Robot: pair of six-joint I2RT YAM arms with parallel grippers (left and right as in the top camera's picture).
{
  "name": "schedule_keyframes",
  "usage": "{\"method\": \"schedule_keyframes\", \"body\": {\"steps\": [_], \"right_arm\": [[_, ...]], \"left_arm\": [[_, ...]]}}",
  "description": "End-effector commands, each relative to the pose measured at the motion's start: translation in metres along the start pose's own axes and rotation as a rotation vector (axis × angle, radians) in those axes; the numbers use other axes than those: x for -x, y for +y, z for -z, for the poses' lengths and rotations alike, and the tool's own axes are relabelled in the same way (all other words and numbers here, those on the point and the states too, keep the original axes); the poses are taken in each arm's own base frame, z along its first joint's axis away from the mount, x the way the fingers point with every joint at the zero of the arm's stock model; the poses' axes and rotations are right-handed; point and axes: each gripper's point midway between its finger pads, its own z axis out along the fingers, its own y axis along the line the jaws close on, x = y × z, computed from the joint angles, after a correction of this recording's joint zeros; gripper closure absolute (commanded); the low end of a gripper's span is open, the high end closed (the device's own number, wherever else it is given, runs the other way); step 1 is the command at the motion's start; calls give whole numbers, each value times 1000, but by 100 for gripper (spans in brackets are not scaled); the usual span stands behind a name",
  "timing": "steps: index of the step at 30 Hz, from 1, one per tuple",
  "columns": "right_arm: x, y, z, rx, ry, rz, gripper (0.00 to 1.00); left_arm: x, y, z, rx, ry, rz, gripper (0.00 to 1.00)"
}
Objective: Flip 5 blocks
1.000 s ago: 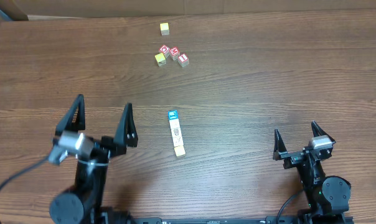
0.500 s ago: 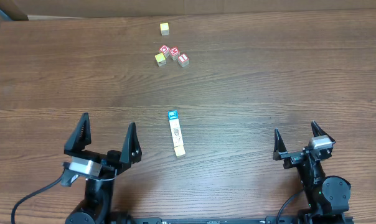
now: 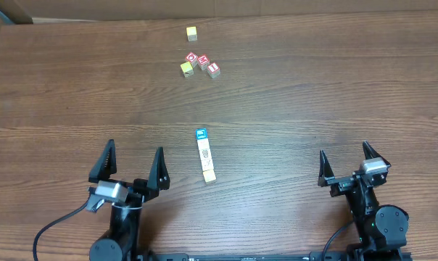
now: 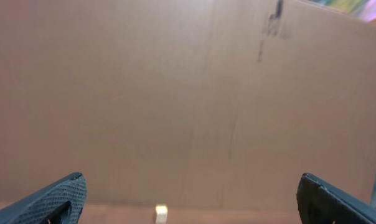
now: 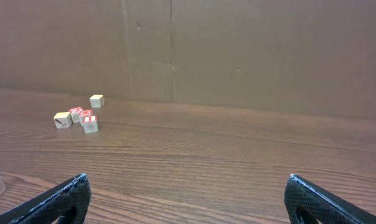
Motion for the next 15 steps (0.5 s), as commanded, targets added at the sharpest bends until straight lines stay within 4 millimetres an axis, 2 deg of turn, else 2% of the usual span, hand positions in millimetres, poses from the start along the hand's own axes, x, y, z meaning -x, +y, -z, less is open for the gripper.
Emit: {"method": "schedule_keyframes", "body": {"steps": [1, 7, 10, 12, 15], "right_arm": [[-2, -2, 0, -11, -2, 4, 0], [-2, -2, 0, -11, -2, 4, 0], [-2, -2, 0, -11, -2, 4, 0], [-2, -2, 0, -11, -2, 4, 0], [-2, -2, 0, -11, -2, 4, 0]], "left_arm": [[-13, 13, 2, 69, 45, 18, 0], [-69, 39, 14, 208, 264, 44, 0], [-89, 47, 22, 250, 349, 41, 0], [-99, 50, 28, 270, 397, 29, 0], [-102, 51, 29, 254, 418, -53, 0]]}}
